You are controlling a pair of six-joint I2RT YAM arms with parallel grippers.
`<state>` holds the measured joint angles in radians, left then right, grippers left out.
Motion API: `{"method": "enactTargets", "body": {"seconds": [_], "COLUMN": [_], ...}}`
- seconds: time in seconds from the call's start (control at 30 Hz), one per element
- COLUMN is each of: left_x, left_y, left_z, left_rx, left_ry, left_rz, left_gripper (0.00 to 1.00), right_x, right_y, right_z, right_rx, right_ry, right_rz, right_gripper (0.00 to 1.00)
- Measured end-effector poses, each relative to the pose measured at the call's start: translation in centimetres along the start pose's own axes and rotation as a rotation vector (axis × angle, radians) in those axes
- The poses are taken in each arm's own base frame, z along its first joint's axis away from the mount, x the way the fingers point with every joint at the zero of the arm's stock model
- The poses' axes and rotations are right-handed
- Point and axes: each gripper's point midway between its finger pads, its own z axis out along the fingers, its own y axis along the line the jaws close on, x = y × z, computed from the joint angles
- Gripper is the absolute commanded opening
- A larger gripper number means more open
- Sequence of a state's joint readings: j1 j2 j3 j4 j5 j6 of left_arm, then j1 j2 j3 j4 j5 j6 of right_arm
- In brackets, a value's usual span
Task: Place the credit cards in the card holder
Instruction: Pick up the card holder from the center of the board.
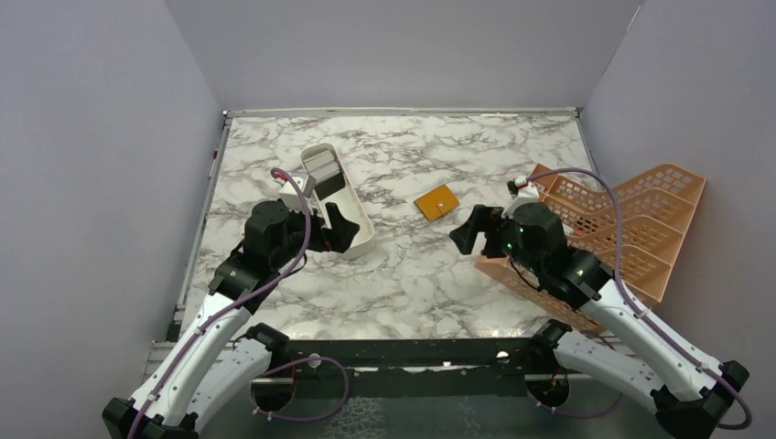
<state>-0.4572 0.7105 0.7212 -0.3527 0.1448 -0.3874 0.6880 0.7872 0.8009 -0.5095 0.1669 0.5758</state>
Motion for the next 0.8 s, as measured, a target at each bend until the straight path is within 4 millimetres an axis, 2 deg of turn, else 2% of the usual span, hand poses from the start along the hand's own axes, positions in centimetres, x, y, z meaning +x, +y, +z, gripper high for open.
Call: {"method": "enactTargets", "body": {"seconds": [0.23,0.4,0.5,0.6,0.73,0.8], "left_x": [-0.1,-0.3,-0.6,-0.8,-0.6,-0.4], "left_y": [0.2,0.7,1.0,1.2,1.6,1.8], "left_z": [0.0,-0.1,-0.2,-0.5,-0.7,-0.8], "left_rx": [-0.007,-0.03,-0.049,-0.059,-0.073,-0.08], "left_ry": [-0.003,-0.017,-0.031,-0.045,-0.052,-0.045], "left_rz": [0.02,0.043,0.059,0.071,0.089,0.095], "left_gripper": [0.99,0.99,0.99,0.99,0.99,0.99], "right_x": [-0.3,0.1,0.4,0.5,0.2,0.2], "right_y": [0.3,0.3,0.4,0.7,1.4,1.1], "right_z": [0.4,2.1,3.4,5.3,9.2,11.1], "right_rx": [-0.005,0.011,0.024,0.044,0.07,0.099], "right_ry": [-0.01,0.013,0.031,0.057,0.08,0.083], "right_rz": [0.015,0.016,0.014,0.014,-0.013,-0.041], "right_gripper": [1.0,1.0,0.97,0.85,0.59,0.51]}}
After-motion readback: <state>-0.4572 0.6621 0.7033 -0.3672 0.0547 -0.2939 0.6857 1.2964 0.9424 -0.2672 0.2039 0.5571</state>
